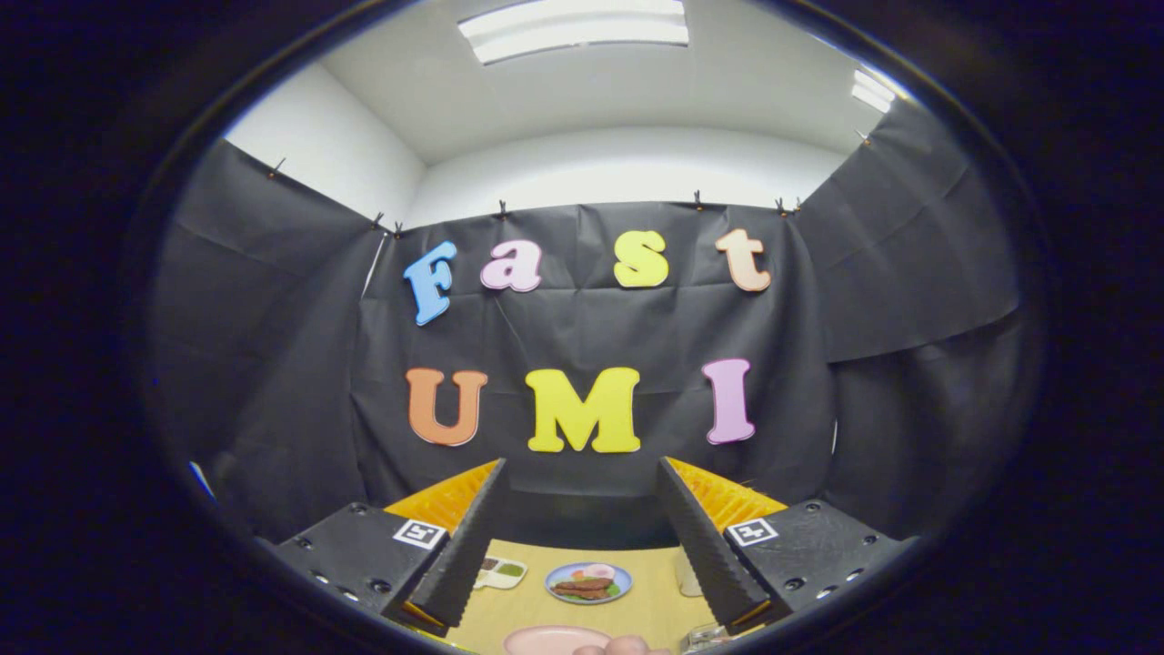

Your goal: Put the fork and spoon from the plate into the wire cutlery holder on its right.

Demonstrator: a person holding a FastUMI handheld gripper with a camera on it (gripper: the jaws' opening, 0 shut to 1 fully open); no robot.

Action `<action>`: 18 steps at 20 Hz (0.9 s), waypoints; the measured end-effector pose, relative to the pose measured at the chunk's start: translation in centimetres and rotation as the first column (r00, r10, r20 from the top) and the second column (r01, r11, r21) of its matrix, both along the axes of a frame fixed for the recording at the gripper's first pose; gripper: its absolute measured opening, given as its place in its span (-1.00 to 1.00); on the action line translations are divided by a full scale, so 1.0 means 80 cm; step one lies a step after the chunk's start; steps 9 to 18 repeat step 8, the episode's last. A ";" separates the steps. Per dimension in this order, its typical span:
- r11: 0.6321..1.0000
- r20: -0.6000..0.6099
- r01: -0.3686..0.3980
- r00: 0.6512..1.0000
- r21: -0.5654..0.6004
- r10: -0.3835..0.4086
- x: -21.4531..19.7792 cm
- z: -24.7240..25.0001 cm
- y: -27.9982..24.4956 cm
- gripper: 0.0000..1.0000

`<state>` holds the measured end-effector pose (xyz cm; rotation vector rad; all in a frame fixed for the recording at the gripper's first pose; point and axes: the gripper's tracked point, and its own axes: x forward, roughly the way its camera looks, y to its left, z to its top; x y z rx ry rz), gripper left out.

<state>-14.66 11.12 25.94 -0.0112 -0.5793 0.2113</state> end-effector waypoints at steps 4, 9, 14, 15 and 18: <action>1.000 0.006 0.015 1.000 0.003 -0.015 -0.002 0.000 -0.010 0.92; 1.000 -0.005 0.025 1.000 -0.003 -0.025 0.001 -0.002 -0.010 0.92; 1.000 -0.005 0.025 1.000 -0.003 -0.025 0.001 -0.002 -0.010 0.92; 1.000 -0.005 0.025 1.000 -0.003 -0.025 0.001 -0.002 -0.010 0.92; 1.000 -0.005 0.025 1.000 -0.003 -0.025 0.001 -0.002 -0.010 0.92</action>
